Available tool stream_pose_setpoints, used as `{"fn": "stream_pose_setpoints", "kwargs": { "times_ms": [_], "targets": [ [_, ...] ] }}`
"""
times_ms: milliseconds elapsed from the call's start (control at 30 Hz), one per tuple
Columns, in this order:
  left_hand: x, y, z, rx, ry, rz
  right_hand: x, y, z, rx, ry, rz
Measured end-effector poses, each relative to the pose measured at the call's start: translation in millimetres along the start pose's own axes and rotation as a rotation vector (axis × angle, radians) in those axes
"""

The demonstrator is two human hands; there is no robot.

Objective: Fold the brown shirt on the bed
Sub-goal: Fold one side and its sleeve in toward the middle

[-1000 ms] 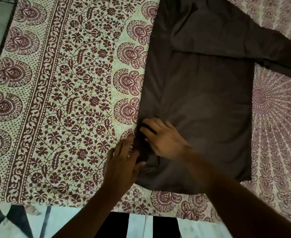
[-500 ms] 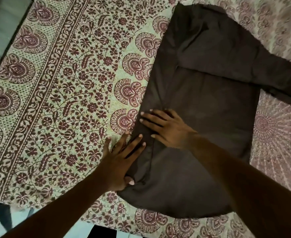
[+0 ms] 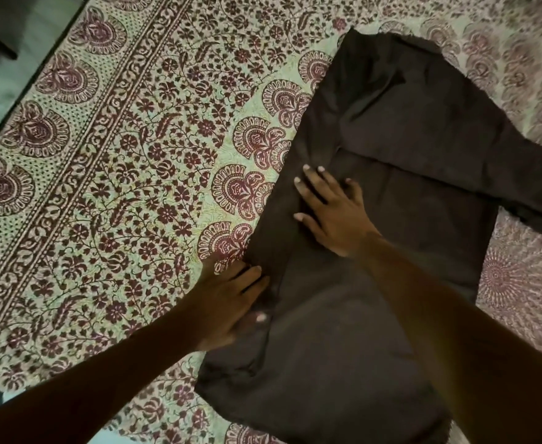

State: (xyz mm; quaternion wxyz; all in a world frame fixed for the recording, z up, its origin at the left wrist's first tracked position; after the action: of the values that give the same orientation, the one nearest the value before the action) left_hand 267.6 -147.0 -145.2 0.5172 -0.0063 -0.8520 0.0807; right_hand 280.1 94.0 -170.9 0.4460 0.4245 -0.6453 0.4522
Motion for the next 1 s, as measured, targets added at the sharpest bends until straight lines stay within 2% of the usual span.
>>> {"fn": "stream_pose_setpoints", "kwargs": {
  "times_ms": [133, 233, 300, 467, 533, 633, 700, 733, 900, 1000],
  "targets": [
    [21, 58, 10, -0.012, -0.006, -0.159, 15, 29, -21, 0.039, -0.037, -0.078],
    [39, 104, 31, 0.114, -0.044, -0.244, 9, 43, -31, 0.167, -0.076, -0.064],
    [41, 131, 45, 0.182, -0.055, -0.213, 2, 50, -46, 0.143, -0.059, -0.015],
    [24, 144, 69, 0.227, -0.023, -0.084, -1, 72, -85, -0.111, -0.034, 0.05],
    [20, 143, 70, 0.233, -0.002, -0.078, 8, 83, -87, -0.149, -0.06, -0.001],
    [18, 147, 71, 0.222, 0.025, -0.07, 26, 96, -74, -0.016, -0.132, -0.19],
    [16, 148, 73, 0.234, 0.03, -0.048, 17, 107, -65, 0.133, -0.116, -0.166],
    [15, 147, 74, 0.236, 0.029, -0.042, 10, 113, -66, 0.142, -0.097, -0.114],
    [18, 150, 72, 0.23, 0.016, -0.037, -9, 170, -130, -0.173, -0.025, 0.06],
    [19, 152, 74, 0.226, 0.0, -0.038, -7, 203, -171, -0.284, -0.034, 0.176]
  ]
}}
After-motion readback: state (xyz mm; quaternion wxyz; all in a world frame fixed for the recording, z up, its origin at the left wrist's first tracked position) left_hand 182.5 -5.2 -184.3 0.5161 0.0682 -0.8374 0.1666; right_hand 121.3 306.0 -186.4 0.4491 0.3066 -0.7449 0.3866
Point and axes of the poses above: each hand's wrist, its own y-axis towards the middle knuckle, its own x-axis out of the back of the hand, z = x × y, the point moved 7 cm from there along y, towards the middle knuckle, and after that the axes turned 15 degrees about -y, right-handed, at the moved point
